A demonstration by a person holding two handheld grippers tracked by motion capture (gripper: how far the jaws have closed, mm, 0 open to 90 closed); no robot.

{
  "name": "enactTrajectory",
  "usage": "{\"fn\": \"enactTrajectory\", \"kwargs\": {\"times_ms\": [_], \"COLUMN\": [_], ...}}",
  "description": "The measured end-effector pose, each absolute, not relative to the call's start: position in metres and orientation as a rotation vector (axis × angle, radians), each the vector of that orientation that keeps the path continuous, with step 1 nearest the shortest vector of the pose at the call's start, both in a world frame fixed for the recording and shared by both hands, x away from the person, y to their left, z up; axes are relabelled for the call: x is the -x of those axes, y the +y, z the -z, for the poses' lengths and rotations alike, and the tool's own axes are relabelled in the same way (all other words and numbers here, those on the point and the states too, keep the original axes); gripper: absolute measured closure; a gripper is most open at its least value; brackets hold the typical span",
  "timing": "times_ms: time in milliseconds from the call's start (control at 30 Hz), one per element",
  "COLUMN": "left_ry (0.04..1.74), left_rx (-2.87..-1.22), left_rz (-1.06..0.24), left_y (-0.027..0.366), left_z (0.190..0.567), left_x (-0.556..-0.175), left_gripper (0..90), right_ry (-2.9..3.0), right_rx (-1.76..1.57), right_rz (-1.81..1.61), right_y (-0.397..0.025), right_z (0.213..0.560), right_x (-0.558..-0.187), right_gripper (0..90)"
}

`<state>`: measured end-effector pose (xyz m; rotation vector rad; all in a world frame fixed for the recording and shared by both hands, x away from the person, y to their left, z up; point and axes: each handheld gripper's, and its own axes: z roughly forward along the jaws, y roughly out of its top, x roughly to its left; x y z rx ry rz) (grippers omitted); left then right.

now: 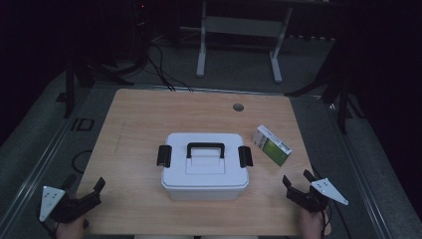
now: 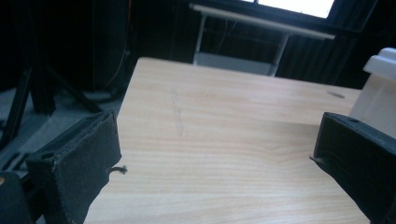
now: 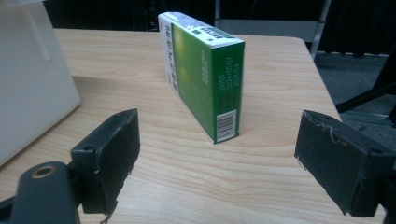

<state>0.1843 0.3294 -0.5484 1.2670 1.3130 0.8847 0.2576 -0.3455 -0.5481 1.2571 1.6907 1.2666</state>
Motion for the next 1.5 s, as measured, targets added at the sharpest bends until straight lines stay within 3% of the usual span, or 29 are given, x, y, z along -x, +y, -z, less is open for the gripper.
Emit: {"fn": "enactTrajectory", "kwargs": {"times_ms": [300,433,467,533,867,1233,1500], "left_ry": [1.399,1.374,1.341,1.311,1.068,0.919,0.845], "left_rx": [-1.286,-1.375,-1.453,-1.527,-1.897,-2.242,-2.401], "left_rz": [-0.768,-0.677,-0.58,-0.535,-0.408,-0.365,-0.332], "left_y": [0.337,0.339,0.342,0.343,0.342,0.334,0.33], "left_z": [0.553,0.551,0.552,0.553,0.551,0.545,0.532], "left_x": [-0.191,-0.197,-0.201,-0.204,-0.211,-0.209,-0.212], "left_gripper": [0.7,0.7,0.7,0.7,0.7,0.6,0.6], "right_ry": [1.707,1.716,1.715,1.715,1.725,1.734,1.737], "right_rx": [-1.263,-1.262,-1.262,-1.262,-1.257,-1.255,-1.257], "right_rz": [-1.269,-1.273,-1.274,-1.279,-1.284,-1.285,-1.282], "right_y": [-0.346,-0.345,-0.346,-0.346,-0.346,-0.345,-0.345], "right_z": [0.549,0.549,0.549,0.549,0.549,0.549,0.549], "right_x": [-0.259,-0.259,-0.26,-0.259,-0.259,-0.259,-0.259], "right_gripper": [13.6,13.6,13.6,13.6,13.6,13.6,13.6]}}
